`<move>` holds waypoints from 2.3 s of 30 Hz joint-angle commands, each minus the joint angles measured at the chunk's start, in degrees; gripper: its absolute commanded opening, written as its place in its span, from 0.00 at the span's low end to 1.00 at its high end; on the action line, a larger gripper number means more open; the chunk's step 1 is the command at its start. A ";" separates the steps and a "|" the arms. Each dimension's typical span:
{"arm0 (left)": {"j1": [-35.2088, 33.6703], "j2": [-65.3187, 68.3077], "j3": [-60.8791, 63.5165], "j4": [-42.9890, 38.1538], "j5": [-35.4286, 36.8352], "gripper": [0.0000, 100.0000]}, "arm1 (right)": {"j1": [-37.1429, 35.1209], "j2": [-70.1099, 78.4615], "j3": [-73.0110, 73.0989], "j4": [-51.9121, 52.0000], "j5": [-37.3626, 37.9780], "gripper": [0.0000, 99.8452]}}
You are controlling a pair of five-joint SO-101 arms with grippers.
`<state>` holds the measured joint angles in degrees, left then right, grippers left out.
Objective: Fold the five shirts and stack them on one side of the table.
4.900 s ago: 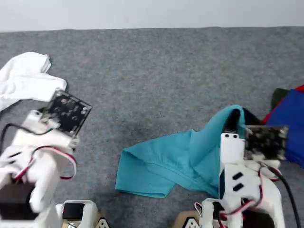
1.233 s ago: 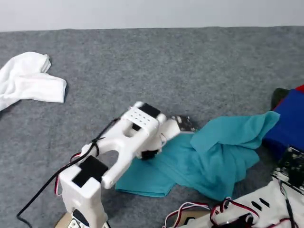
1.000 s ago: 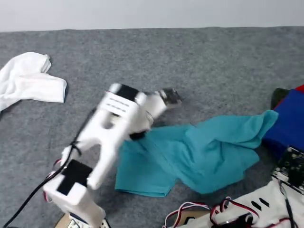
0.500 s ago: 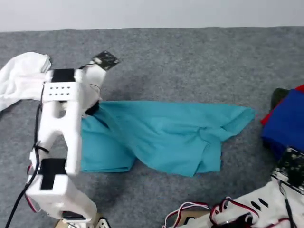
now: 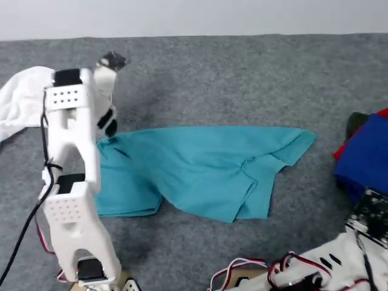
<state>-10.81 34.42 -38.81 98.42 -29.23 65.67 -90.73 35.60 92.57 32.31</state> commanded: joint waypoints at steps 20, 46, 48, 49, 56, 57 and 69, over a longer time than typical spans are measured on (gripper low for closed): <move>26.81 -41.41 48.57 1.41 -0.44 0.17 | 0.48 -0.22 -2.55 0.31 0.62 0.32; 40.44 -23.38 60.44 -21.01 1.67 0.08 | 0.48 -0.22 -2.73 3.21 0.62 0.32; 39.30 -23.38 57.36 -18.90 1.67 0.03 | 0.31 -0.22 -2.46 3.21 0.62 0.32; 38.59 -23.56 55.60 -17.41 1.58 0.01 | 0.31 -0.04 -2.46 3.21 0.62 0.32; 33.85 -27.43 44.35 -6.59 1.32 0.00 | 0.31 0.31 -2.37 0.84 0.70 0.32; 33.05 -28.22 43.21 -5.71 1.32 0.00 | 0.31 0.31 -2.37 0.84 0.70 0.32; 15.91 -28.22 33.54 -2.55 -2.46 0.00 | 0.31 -0.13 -2.37 0.92 3.43 0.32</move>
<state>9.49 6.55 -2.42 95.69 -30.90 65.67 -90.73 35.60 94.51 35.30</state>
